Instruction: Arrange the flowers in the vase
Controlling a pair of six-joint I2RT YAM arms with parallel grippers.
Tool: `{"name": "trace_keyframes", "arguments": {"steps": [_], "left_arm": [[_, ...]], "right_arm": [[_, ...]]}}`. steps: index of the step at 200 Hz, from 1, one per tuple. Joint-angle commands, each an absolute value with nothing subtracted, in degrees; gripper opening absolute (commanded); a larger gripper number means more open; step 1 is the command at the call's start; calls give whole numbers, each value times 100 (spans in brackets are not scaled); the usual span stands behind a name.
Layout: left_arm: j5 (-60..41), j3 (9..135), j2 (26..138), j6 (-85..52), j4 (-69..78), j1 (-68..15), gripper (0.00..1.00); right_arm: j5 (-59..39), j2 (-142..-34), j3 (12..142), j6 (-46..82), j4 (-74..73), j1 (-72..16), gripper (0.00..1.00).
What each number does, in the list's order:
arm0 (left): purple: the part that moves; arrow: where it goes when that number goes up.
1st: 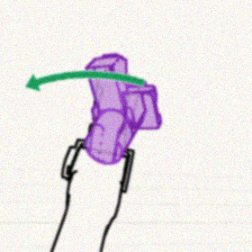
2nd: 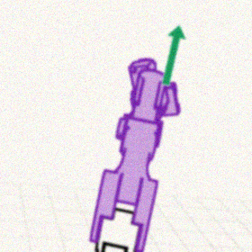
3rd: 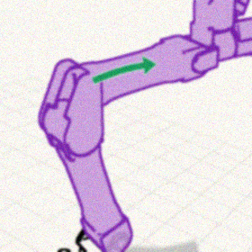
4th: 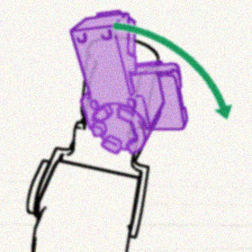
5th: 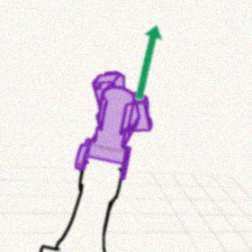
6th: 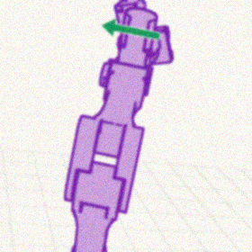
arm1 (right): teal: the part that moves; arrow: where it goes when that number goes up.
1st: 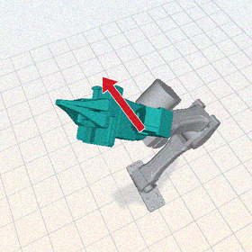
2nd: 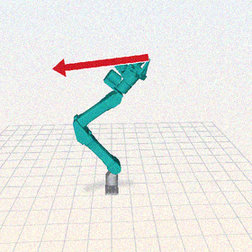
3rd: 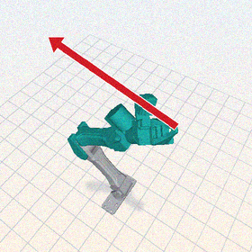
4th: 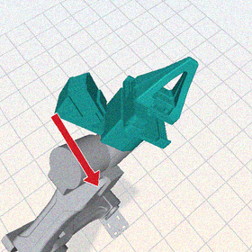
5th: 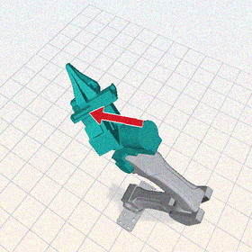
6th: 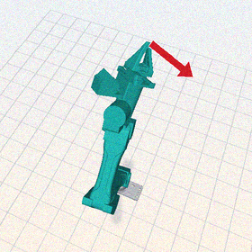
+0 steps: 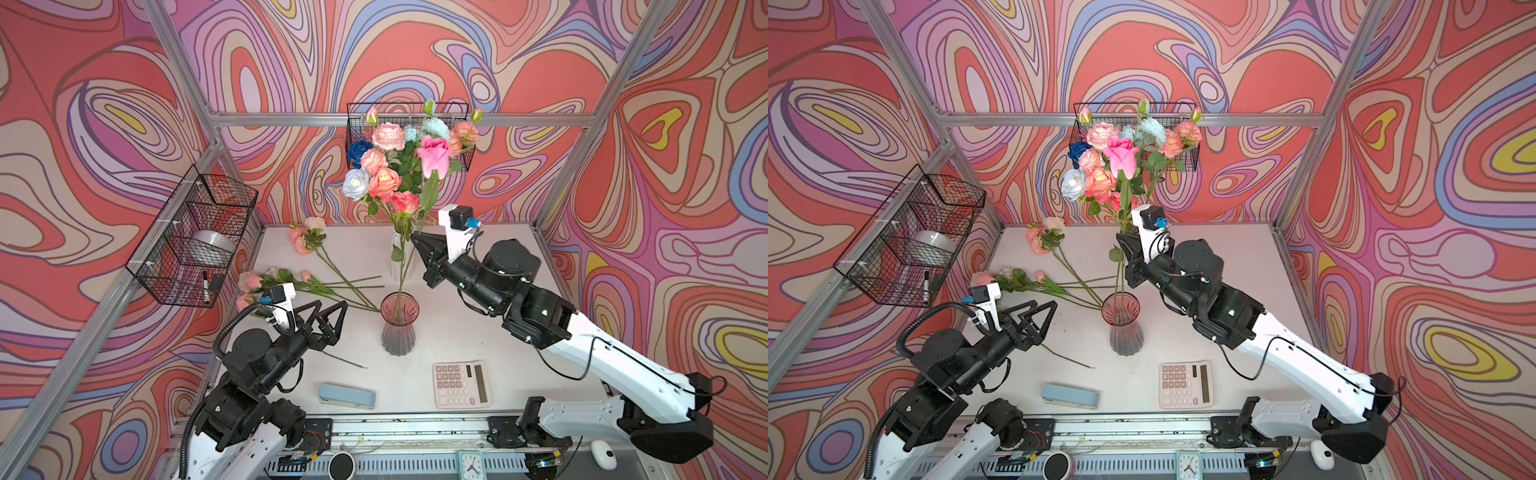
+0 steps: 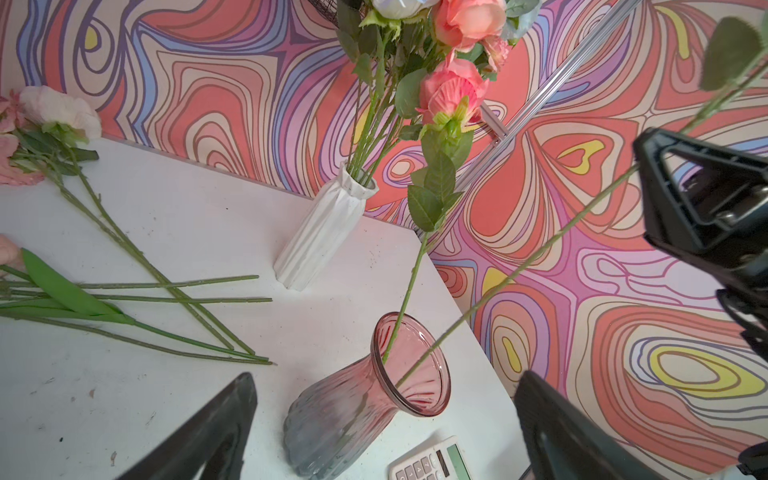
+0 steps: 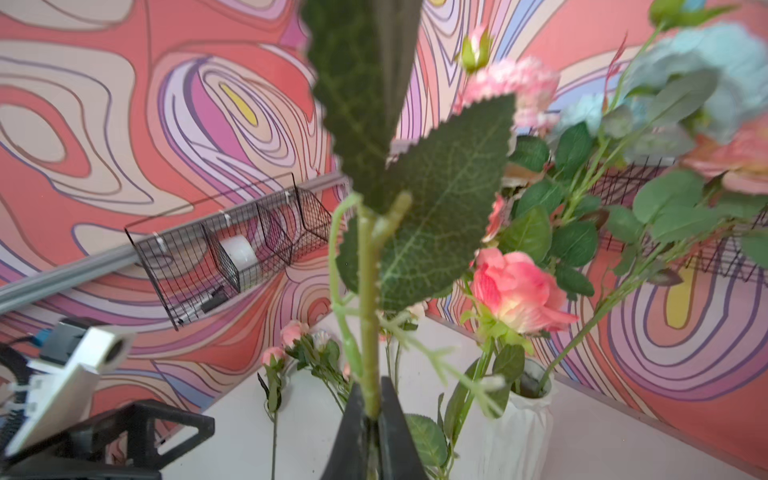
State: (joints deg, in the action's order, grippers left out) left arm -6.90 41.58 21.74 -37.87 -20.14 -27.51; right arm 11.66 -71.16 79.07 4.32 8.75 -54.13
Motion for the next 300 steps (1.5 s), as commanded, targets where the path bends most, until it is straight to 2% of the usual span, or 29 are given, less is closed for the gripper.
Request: {"name": "trace_keyframes", "arguments": {"steps": [1, 62, 95, 119, 138, 159, 181, 201, 242, 277, 300], "left_arm": [[-529, 4132, 2109, -3718, -2127, -2765, 99], [-564, 4030, 2258, -3847, -2118, -2760, 99], [-318, 4101, 2480, -3974, -2325, -2762, 99], [-18, 4289, 2824, -4063, -2682, -2761, 99], [39, 4448, 3189, -4110, -2853, -2758, 98], [101, 4528, 3547, -4178, -2871, -2760, 95], [76, 4609, 3968, -4269, -2769, -2667, 92], [-46, 4701, 4457, -4418, -2633, -2409, 87], [-800, 4603, 5762, -5027, -1773, -1345, 75], [-973, 5109, 7280, -5172, -1136, -1126, 70], [-781, 5606, 8139, -5081, -1066, -1056, 62]], "right_arm": [[1284, -7238, 7596, 464, 686, -5440, 0], [1104, -7129, 6829, 1241, 1007, -5440, 0], [1306, -7213, 6843, 1740, 1665, -5440, 16], [1366, -7203, 6893, 2069, 2069, -5440, 38], [1305, -7034, 6772, 2187, 2052, -5440, 51], [1258, -6795, 6641, 2271, 2001, -5440, 61], [1160, -6538, 6513, 2326, 1987, -5440, 67], [1060, -6288, 6378, 2373, 1979, -5440, 70], [731, -5575, 5832, 2315, 1657, -5440, 68], [682, -5129, 5603, 2303, 1654, -5438, 64], [779, -4922, 5531, 2313, 1761, -5441, 62]]}}
